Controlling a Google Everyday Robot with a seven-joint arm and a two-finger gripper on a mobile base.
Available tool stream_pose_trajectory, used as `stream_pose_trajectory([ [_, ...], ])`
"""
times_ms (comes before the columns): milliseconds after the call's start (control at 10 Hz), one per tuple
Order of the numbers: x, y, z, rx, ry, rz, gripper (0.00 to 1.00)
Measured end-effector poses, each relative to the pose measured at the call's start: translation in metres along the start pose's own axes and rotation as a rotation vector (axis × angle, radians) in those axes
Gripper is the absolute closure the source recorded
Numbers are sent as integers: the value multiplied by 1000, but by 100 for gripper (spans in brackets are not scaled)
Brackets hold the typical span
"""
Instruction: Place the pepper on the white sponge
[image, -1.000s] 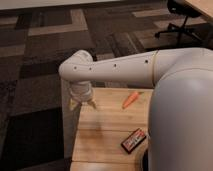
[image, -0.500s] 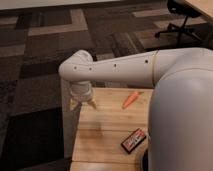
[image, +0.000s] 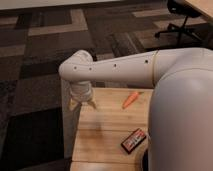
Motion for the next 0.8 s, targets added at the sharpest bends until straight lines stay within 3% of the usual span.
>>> stream_pose_trajectory([
  [500, 0, -2, 0, 0, 5, 15, 35],
  [800, -10, -50, -5, 12, 26, 242, 35],
])
